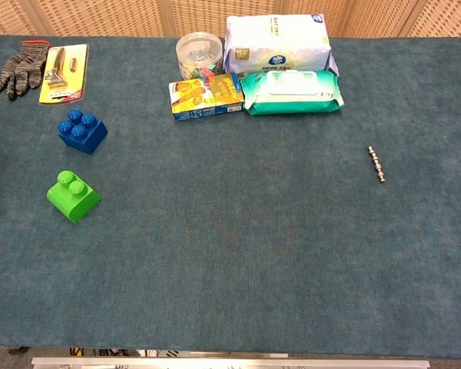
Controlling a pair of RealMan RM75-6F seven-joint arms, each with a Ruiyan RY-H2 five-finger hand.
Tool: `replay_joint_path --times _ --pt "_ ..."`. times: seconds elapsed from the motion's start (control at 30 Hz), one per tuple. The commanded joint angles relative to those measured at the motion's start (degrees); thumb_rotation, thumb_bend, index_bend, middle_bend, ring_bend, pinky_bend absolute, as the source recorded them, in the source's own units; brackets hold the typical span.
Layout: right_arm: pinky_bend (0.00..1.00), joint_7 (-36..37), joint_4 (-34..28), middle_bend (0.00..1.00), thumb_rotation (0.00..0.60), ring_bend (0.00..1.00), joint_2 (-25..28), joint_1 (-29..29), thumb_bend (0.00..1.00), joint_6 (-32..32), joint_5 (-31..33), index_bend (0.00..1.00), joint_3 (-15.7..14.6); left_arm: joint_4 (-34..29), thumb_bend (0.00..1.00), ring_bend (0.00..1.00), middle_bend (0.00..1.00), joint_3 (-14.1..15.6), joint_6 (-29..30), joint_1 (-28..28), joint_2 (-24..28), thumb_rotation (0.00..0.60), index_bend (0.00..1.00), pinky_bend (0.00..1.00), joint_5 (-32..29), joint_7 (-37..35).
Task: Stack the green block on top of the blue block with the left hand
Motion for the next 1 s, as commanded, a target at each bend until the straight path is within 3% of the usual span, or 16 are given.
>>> replay_joint_path --times 0.03,0.53,1.0 --pt "0.47 0.0 0.0 0.45 0.6 0.41 0.0 0.0 0.19 -0.1 0.0 0.45 0.0 0.0 0.2 0.09 0.1 0.0 -0.2 -0.1 0.0 0.6 0.11 0.09 -0.1 0.0" --pt "0.47 -0.8 -1.5 0.45 0.6 0.41 1.8 1.0 0.19 0.9 -1.0 0.45 1.4 0.5 0.2 0.09 0.1 0.4 -2.5 -2.3 1.6 0.6 0.11 0.09 3.1 -4.2" --pt "0.47 -2.0 -4.3 0.45 0.6 0.41 4.0 1.8 0.19 0.4 -0.7 0.45 2.0 3.7 0.2 0.1 0.12 0.1 -13.7 -12.0 4.2 0.6 0.13 0.09 7.9 -13.4"
